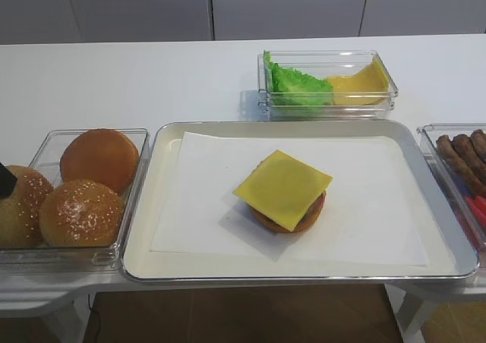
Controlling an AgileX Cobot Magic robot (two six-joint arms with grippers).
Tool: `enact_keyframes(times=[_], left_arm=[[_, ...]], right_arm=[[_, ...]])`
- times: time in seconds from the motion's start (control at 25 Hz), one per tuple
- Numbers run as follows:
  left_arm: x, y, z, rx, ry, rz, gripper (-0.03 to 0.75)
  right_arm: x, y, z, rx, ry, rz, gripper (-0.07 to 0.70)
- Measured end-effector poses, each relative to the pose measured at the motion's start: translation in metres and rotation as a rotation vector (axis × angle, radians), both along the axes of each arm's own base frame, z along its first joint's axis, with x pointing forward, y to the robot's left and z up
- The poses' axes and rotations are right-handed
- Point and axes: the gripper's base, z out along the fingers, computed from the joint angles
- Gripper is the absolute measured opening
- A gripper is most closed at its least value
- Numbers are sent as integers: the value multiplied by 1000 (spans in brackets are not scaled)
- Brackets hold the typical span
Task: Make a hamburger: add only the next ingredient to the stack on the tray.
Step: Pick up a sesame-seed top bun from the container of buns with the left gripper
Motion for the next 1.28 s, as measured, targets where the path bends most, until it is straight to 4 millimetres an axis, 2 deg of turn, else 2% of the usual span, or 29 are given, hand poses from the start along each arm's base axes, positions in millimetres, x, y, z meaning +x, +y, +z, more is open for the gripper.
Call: enact_keyframes(times=[0.4, 0.72, 0.92, 1.08, 1.28], left_arm=[[-1, -3, 12, -32, -37, 6, 133], [8, -5, 34, -54, -116, -15, 133], [16, -4, 55, -50, -189, -17, 131], [21, -8, 68, -113, -254, -19, 130], [23, -18, 75, -204, -295, -32, 130]], right_arm=[[0, 0, 0, 1, 0, -1, 112], [0, 0, 0, 1, 0, -1, 112], [0, 0, 0, 1, 0, -1, 112], [0, 0, 0, 3, 0, -2, 112], [0, 0, 0, 5, 0, -3, 110]])
